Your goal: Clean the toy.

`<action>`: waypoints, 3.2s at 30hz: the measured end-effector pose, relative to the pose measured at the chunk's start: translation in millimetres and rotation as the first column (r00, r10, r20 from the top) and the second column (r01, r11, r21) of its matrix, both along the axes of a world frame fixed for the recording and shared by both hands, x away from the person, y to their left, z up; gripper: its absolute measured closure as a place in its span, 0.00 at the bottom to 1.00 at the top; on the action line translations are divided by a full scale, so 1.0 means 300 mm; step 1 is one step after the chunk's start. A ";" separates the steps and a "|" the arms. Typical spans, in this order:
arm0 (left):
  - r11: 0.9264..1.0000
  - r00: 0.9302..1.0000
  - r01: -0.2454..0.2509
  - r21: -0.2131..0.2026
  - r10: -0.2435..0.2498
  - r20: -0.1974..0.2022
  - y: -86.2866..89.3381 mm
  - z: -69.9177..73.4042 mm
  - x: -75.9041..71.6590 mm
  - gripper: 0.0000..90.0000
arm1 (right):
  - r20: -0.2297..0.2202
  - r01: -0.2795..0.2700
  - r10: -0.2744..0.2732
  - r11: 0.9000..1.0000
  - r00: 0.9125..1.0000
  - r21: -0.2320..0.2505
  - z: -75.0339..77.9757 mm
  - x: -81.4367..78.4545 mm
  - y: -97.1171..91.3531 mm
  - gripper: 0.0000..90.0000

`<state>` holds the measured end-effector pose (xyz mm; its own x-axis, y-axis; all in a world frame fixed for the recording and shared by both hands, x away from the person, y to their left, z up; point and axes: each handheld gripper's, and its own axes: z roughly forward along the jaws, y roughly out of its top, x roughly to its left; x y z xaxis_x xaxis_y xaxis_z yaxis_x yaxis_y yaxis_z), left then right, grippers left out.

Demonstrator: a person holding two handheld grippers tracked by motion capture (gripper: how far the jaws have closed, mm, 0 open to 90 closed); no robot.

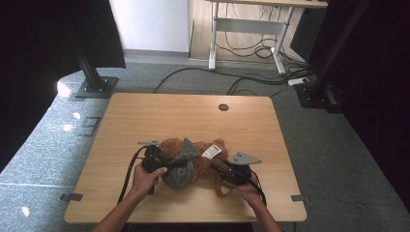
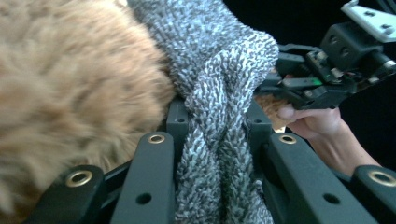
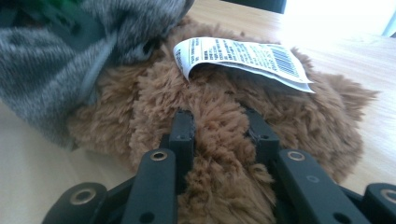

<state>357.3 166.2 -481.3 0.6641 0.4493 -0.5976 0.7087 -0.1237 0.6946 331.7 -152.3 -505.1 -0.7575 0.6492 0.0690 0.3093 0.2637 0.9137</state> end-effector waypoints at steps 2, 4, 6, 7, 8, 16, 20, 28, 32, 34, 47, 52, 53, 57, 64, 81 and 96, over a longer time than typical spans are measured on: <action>1.000 0.999 0.002 0.009 -0.003 0.040 -0.014 0.041 -0.012 0.78 | -0.003 -0.014 0.014 1.000 1.000 0.003 -0.002 -0.008 0.010 0.77; 1.000 0.997 0.016 0.016 -0.017 0.076 -0.041 0.085 -0.015 0.79 | 0.010 -0.012 0.012 1.000 1.000 -0.012 -0.002 -0.011 0.020 0.77; 0.999 0.995 0.030 0.019 -0.032 0.098 -0.081 0.124 -0.007 0.79 | 0.023 -0.007 0.008 1.000 1.000 -0.030 -0.001 -0.014 0.026 0.77; 0.999 0.994 0.037 0.024 -0.039 0.103 -0.106 0.139 0.001 0.78 | 0.029 -0.005 0.006 0.999 1.000 -0.032 -0.002 -0.016 0.027 0.77; 0.999 0.994 0.038 0.024 -0.041 0.103 -0.133 0.150 0.013 0.78 | 0.038 -0.004 0.005 0.999 0.999 -0.038 -0.002 -0.019 0.028 0.77; 0.989 0.999 0.044 0.140 -0.047 0.022 -0.255 0.104 0.106 0.78 | 0.067 0.002 0.002 0.998 0.998 -0.062 -0.012 -0.033 0.020 0.77; 0.989 0.999 0.049 0.137 -0.048 -0.010 -0.198 0.074 0.102 0.79 | 0.072 -0.012 0.016 0.998 0.997 -0.064 -0.016 -0.038 0.016 0.77; 0.992 0.999 -0.048 0.119 0.050 -0.014 0.030 0.044 0.091 0.80 | 0.082 -0.039 0.045 0.996 0.996 -0.076 -0.018 -0.053 0.014 0.77; 0.995 0.998 -0.059 0.078 0.062 -0.034 0.085 0.023 0.093 0.80 | 0.088 -0.049 0.056 0.996 0.995 -0.074 -0.019 -0.056 0.023 0.77; 0.996 0.998 -0.059 0.072 0.061 -0.023 0.090 0.019 0.081 0.80 | 0.088 -0.044 0.051 0.996 0.995 -0.074 -0.019 -0.060 0.025 0.76; 0.998 0.998 -0.061 0.017 0.061 -0.027 0.119 -0.041 0.016 0.80 | -0.077 0.072 -0.075 0.997 0.994 -0.031 -0.001 -0.055 -0.010 0.23; 0.996 0.997 -0.080 0.040 0.080 0.003 0.109 -0.040 0.002 0.80 | -0.155 0.022 -0.029 0.999 0.987 -0.048 -0.045 -0.036 0.014 0.38; 0.995 0.996 -0.085 0.046 0.084 0.013 0.107 -0.040 0.001 0.81 | -0.153 0.025 -0.032 0.999 0.988 -0.046 -0.046 -0.035 0.018 0.42; 0.993 0.994 -0.102 0.057 0.100 0.041 0.090 -0.044 0.002 0.81 | -0.138 0.081 -0.085 0.996 0.987 -0.037 -0.054 -0.019 0.024 0.58; 0.985 0.988 -0.115 0.127 0.100 0.118 0.037 -0.038 0.026 0.81 | -0.032 0.206 -0.210 0.975 0.977 -0.086 -0.060 0.041 0.045 0.67; 0.986 0.987 -0.114 0.125 0.099 0.126 0.001 -0.058 0.063 0.81 | -0.017 0.243 -0.245 0.966 0.969 -0.094 -0.085 0.087 -0.007 0.69; 0.965 0.965 -0.251 0.078 0.242 0.106 0.247 0.002 0.020 0.79 | -0.007 0.164 -0.167 0.977 0.986 -0.134 -0.087 0.009 -0.004 0.70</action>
